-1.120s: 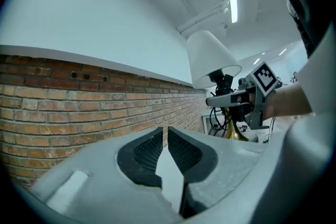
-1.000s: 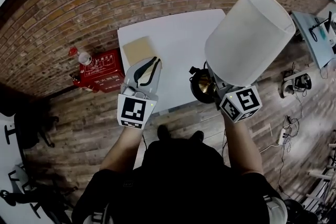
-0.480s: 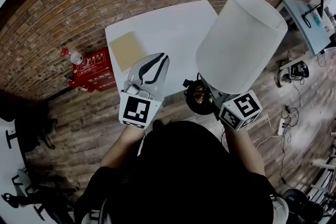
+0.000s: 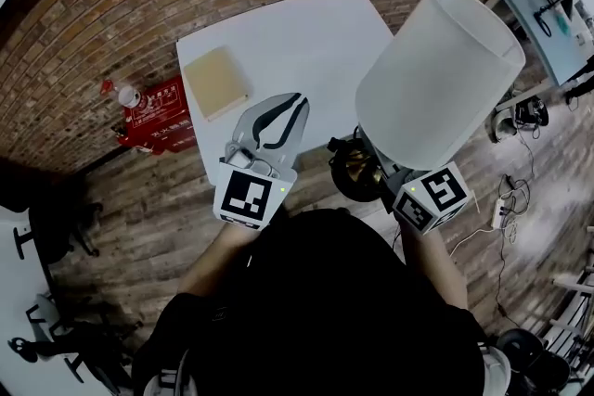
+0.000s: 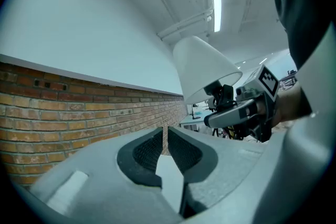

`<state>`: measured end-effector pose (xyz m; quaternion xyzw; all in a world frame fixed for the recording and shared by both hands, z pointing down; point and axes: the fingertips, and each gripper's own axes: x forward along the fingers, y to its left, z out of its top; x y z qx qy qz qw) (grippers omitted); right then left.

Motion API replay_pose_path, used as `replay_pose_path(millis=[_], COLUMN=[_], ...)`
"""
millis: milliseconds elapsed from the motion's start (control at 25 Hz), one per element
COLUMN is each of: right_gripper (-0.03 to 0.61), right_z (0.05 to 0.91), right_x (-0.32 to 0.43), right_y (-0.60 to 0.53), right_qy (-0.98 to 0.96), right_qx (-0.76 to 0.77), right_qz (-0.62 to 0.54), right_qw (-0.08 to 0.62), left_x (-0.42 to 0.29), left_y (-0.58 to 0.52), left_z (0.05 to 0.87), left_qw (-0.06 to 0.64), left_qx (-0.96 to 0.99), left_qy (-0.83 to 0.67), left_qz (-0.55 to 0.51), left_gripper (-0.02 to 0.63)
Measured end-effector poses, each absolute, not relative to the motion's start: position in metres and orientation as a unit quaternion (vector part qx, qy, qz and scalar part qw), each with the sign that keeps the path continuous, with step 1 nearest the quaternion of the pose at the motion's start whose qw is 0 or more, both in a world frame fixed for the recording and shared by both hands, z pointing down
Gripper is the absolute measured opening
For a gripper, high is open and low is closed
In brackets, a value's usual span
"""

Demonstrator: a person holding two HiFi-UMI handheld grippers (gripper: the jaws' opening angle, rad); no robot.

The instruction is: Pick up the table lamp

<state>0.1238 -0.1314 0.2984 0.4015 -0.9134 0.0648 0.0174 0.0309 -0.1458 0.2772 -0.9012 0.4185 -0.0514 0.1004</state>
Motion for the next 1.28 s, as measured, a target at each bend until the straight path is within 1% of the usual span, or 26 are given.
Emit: replay_pose_path(millis=[640, 1280], right_gripper=[0.077, 0.075], right_z=[0.289, 0.290], right_x=[0.145, 0.143], right_y=[-0.144, -0.145], right_qy=[-0.915, -0.917], right_qx=[0.398, 0.396], right_qz=[0.056, 0.052], right_qw=[-0.003, 0.002], left_x=[0.029, 0.029], left_y=[-0.158, -0.157], left_z=[0.272, 0.272], left_qw=[0.110, 0.112], left_qx=[-0.887, -0.885], left_qy=[0.445, 0.447], left_qz=[-0.057, -0.057], left_gripper=[0.035, 0.035])
